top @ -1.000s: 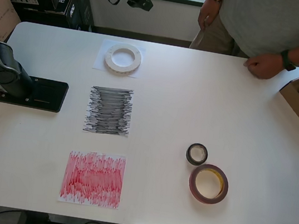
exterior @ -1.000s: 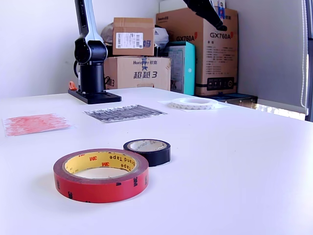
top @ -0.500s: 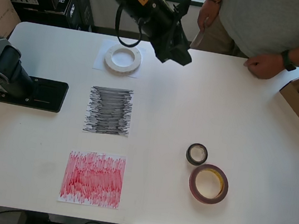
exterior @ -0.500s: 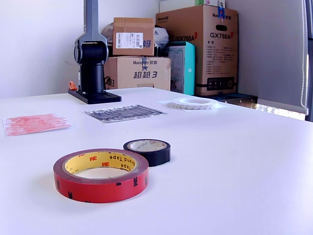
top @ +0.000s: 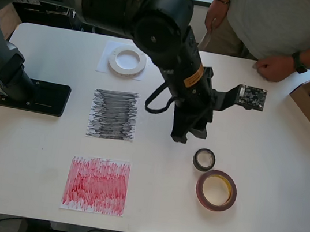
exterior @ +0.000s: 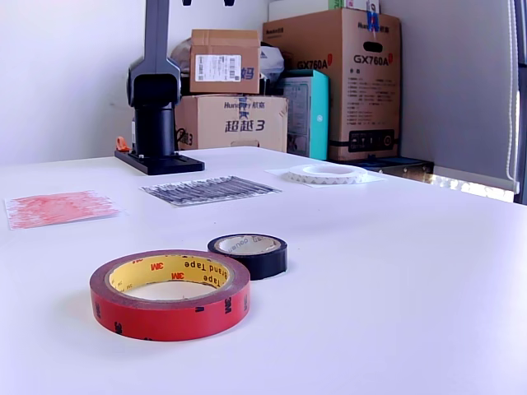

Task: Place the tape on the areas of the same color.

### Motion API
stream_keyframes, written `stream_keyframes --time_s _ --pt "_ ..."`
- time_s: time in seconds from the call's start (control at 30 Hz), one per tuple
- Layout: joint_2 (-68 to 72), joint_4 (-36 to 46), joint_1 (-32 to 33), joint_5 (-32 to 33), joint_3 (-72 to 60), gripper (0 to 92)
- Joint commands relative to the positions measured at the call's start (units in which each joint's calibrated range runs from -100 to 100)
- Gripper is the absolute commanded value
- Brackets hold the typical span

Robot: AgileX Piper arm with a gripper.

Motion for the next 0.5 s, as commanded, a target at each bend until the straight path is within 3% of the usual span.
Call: stream_keyframes --time_s 0.0,0.47 --pt "6.48 5.07 0.22 1.25 -8.7 44.4" --pt "12.28 7.02 0.54 5.75 -11.34 44.8"
